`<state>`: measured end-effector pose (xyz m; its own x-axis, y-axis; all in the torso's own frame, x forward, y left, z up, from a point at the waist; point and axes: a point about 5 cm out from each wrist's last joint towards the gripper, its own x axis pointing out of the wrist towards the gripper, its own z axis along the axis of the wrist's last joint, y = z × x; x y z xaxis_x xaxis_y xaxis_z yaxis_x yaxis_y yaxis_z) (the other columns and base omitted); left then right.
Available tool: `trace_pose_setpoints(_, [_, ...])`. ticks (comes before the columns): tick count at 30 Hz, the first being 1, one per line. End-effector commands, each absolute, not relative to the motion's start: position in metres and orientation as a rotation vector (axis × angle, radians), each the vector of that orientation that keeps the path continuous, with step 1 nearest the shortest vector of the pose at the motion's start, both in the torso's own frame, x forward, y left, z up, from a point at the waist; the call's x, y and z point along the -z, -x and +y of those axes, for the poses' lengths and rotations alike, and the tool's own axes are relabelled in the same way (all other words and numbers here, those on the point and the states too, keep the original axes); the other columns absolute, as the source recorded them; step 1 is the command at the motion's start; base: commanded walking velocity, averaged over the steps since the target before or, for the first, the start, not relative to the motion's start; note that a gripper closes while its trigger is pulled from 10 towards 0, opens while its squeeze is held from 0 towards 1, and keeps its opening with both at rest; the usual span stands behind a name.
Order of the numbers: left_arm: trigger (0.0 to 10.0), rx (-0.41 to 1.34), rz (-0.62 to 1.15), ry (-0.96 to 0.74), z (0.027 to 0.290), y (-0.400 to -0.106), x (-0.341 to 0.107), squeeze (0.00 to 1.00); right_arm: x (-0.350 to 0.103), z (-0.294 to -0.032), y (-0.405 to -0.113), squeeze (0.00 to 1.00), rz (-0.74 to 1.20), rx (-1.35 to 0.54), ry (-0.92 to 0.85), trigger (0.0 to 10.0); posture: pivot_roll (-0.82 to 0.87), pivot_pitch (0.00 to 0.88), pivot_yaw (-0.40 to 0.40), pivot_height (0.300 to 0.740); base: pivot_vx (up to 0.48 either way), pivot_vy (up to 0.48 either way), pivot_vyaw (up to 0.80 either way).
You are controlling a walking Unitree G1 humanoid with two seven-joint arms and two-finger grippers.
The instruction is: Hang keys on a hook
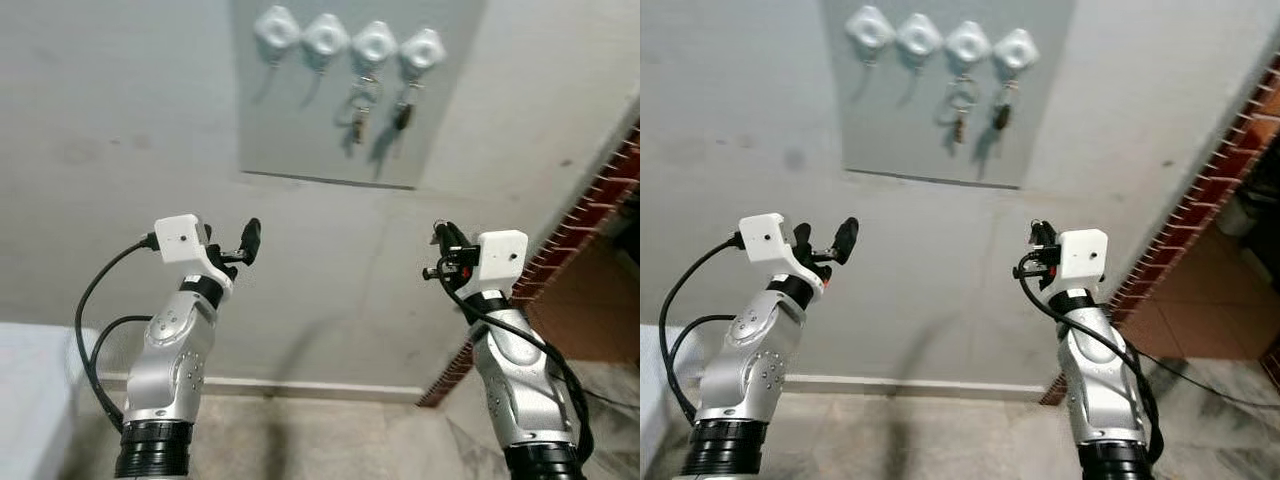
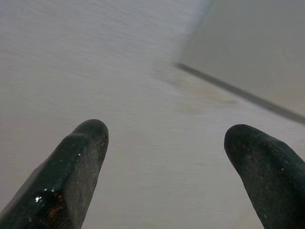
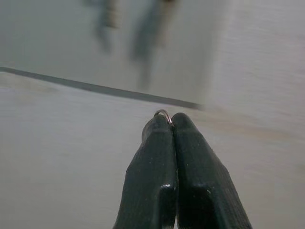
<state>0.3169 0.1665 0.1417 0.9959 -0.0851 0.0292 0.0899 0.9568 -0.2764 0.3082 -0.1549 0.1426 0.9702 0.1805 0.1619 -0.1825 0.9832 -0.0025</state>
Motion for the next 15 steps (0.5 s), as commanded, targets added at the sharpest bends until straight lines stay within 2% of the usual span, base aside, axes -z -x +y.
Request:
trace_pose_setpoints(1, [10.0, 0.123, -0.012, 0.282, 0.1543, -0.3190, -0.1435, 0.00, -0.1454, -0.1661, -0.3073, 0.00, -0.169, -0.151, -0.004, 10.0, 0.01, 0.000, -0.075, 0.715, 0.000, 0.000, 0.00])
trace_pose_setpoints(15, [10.0, 0.132, -0.023, 0.240, 0.1529, -0.3192, -0.1456, 0.00, -0.1458, -0.1664, -0.3071, 0.00, -0.170, -0.150, -0.002, 10.0, 0.01, 0.000, -0.078, 0.715, 0.000, 0.000, 0.00])
